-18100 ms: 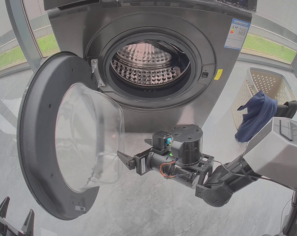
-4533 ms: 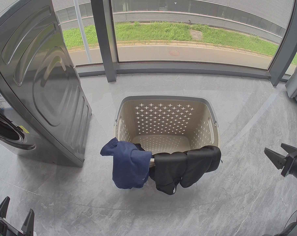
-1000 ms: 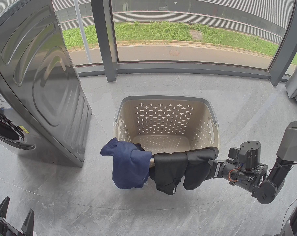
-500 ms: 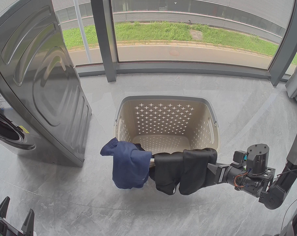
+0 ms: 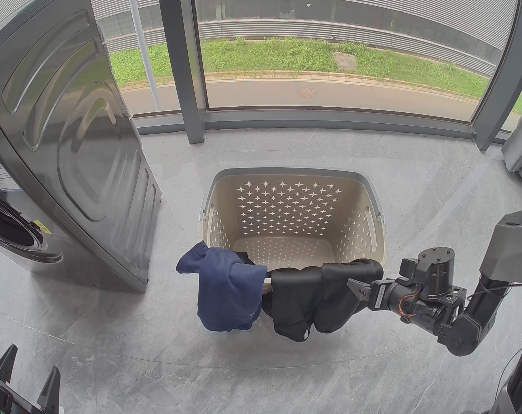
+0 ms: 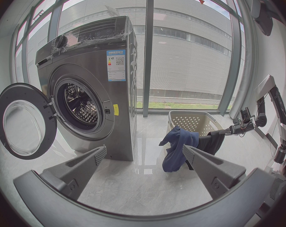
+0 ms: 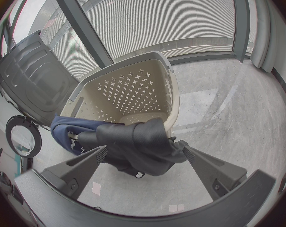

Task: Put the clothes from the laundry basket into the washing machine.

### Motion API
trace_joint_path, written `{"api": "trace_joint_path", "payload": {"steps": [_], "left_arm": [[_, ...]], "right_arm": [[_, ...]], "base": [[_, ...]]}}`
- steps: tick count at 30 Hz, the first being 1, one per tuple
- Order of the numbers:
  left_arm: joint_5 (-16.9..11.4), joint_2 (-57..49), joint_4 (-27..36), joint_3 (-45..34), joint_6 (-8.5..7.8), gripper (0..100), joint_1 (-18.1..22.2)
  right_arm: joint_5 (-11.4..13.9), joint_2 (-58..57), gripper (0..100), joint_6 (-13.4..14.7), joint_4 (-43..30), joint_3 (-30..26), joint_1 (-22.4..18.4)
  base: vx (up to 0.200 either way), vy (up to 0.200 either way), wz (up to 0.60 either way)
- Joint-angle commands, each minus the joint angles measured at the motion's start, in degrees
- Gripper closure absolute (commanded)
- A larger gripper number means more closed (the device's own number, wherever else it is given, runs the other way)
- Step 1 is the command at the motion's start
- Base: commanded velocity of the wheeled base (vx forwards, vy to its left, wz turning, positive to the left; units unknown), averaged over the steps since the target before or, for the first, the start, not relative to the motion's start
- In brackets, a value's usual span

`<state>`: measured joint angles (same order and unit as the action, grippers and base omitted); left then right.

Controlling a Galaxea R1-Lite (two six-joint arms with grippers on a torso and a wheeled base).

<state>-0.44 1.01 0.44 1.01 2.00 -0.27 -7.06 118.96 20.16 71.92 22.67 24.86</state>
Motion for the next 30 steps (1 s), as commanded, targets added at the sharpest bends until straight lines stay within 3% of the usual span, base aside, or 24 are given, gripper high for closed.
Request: {"api": "trace_joint_path", "payload": {"steps": [1, 4, 5, 16, 22, 26, 30], "left_arm": [[0.0, -0.9, 0.0, -0.9, 0.11, 0, 0.0], [0.0, -0.8, 0.0, -0.9, 0.11, 0, 0.0], [0.0, -0.9, 0.0, -0.9, 0.11, 0, 0.0], [0.0, -0.8, 0.0, -0.9, 0.11, 0, 0.0], [0.0, -0.9, 0.0, -0.9, 0.02, 0, 0.0], [0.0, -0.8, 0.0, -0.9, 0.02, 0, 0.0], [0.0, -0.9, 0.0, -0.9, 0.02, 0, 0.0]], "right_arm": [[-0.1, 4.9, 0, 0.0, 0.1, 4.0, -1.7], [-0.2, 5.1, 0, 0.0, 0.1, 4.7, -2.1], [-0.2, 5.1, 100, -0.1, 0.1, 4.9, -2.1], [-0.1, 3.6, 100, 0.1, 0.1, 3.1, -0.8], [-0.1, -1.0, 100, 0.3, 0.1, -0.8, 2.1], [-0.1, -8.1, 100, 0.4, 0.0, -4.0, 5.2], [-0.4, -14.3, 100, 0.1, -1.0, -5.0, 5.6]], "base": [[0.0, 0.0, 0.0], [0.0, 0.0, 0.0], [0.0, 0.0, 0.0], [0.0, 0.0, 0.0], [0.0, 0.0, 0.0], [0.0, 0.0, 0.0], [0.0, 0.0, 0.0]]}}
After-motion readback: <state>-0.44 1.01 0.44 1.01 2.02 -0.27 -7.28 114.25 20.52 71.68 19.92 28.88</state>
